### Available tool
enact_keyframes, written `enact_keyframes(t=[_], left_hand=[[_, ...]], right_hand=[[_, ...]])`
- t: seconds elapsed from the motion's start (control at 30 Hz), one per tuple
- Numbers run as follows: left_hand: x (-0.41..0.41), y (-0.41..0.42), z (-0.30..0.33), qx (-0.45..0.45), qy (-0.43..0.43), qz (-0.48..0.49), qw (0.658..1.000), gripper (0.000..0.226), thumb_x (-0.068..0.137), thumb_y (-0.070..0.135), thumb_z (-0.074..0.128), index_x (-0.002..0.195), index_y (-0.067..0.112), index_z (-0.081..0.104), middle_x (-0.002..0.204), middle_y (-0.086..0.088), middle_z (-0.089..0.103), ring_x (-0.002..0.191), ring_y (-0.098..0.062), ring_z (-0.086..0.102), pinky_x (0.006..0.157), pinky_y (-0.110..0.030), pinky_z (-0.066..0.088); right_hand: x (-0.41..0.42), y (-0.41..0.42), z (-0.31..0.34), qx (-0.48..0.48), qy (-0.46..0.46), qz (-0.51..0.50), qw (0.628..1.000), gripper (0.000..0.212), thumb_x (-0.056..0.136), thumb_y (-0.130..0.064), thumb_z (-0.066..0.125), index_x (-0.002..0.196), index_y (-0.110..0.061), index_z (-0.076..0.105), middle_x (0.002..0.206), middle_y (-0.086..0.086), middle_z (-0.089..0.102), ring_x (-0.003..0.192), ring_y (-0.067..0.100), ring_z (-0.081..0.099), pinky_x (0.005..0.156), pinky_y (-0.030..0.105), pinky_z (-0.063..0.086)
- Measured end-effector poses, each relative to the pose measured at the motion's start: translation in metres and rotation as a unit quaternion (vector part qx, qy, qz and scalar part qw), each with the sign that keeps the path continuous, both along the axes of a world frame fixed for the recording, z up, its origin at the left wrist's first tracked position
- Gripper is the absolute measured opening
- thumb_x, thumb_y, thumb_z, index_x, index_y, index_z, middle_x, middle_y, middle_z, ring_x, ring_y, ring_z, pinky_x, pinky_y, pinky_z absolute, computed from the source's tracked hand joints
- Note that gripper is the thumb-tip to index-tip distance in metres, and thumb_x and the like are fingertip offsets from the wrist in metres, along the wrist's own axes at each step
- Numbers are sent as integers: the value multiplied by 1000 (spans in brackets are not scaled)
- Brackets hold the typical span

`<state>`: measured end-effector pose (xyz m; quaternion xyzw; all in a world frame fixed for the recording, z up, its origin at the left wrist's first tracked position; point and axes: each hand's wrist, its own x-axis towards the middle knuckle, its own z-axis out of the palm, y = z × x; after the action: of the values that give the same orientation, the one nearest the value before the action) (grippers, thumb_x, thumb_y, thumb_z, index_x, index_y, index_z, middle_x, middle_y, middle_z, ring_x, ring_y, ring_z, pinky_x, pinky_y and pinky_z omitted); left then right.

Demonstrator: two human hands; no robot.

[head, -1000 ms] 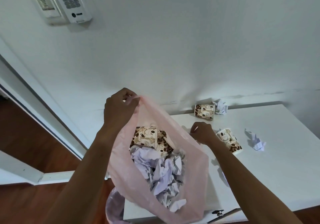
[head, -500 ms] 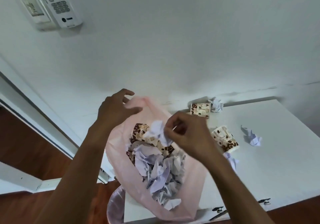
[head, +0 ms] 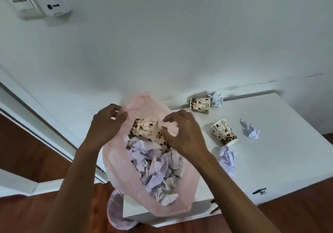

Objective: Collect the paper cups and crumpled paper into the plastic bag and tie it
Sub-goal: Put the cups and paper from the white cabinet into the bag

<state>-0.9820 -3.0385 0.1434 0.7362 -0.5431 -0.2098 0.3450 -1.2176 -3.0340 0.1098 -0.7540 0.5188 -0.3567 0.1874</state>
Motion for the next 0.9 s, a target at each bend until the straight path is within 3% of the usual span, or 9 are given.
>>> enact_keyframes(t=[0.1,0.17,0.23,0.43,0.53,0.63,0.73,0.83,0.9], left_hand=[[-14,-4,-6,-14,8,3,1000,4,94,29,60,92,29,62,89,15,65,96,-16,62,79,-31,41],[-22,-7,-5,-32,19,13,999,5,94,26,58,94,26,63,89,15,65,95,-17,61,78,-30,40],[-28,-10,0,-58,32,31,997,9,94,23,57,97,22,64,91,10,66,93,-16,61,75,-28,41],[-44,-20,9,-106,55,69,990,10,89,27,55,91,22,64,89,13,68,94,-14,62,81,-31,46],[-51,-18,1,-79,71,54,993,9,89,31,59,96,26,62,94,13,66,99,-17,61,83,-33,46],[-53,-14,-7,-53,71,37,995,29,86,41,66,111,30,58,109,6,64,106,-20,61,91,-37,48],[-56,-11,-11,-32,54,29,998,57,84,42,74,132,26,49,131,1,59,119,-22,56,100,-41,46],[-59,-8,-16,-26,51,32,998,67,83,39,76,140,26,44,141,0,54,128,-25,51,103,-41,42],[-59,-7,-19,-24,48,31,998,67,83,38,75,140,25,44,141,-1,54,129,-26,50,104,-42,42]], right_hand=[[-37,-10,-14,95,123,-102,983,66,69,-37,80,127,-23,51,122,3,52,111,22,51,81,34,49],[-57,-18,-26,160,133,-115,971,42,76,-27,72,115,-18,60,110,6,62,103,27,60,72,30,45],[-73,-27,-27,151,67,-144,976,15,78,-18,65,93,-16,69,90,5,70,87,27,66,65,27,43],[-109,-41,-5,138,-84,-106,981,14,78,-25,76,91,-27,71,80,-19,66,71,-4,60,67,16,42],[-133,-35,-14,223,-151,-49,962,25,81,-44,74,102,-31,72,97,-20,71,85,0,67,59,16,48],[-160,-31,-40,198,-249,-153,936,22,91,-40,65,99,-21,73,96,-7,75,90,16,71,71,34,59],[-174,-38,-76,150,-117,-250,949,30,85,-34,73,108,-16,69,109,0,71,94,12,64,84,25,48],[-169,-50,-95,235,-56,-222,945,66,77,-32,79,134,-11,54,125,11,64,114,23,61,87,23,38],[-167,-57,-103,265,-41,-217,938,69,77,-29,78,137,-8,50,123,13,66,114,25,62,86,23,38]])
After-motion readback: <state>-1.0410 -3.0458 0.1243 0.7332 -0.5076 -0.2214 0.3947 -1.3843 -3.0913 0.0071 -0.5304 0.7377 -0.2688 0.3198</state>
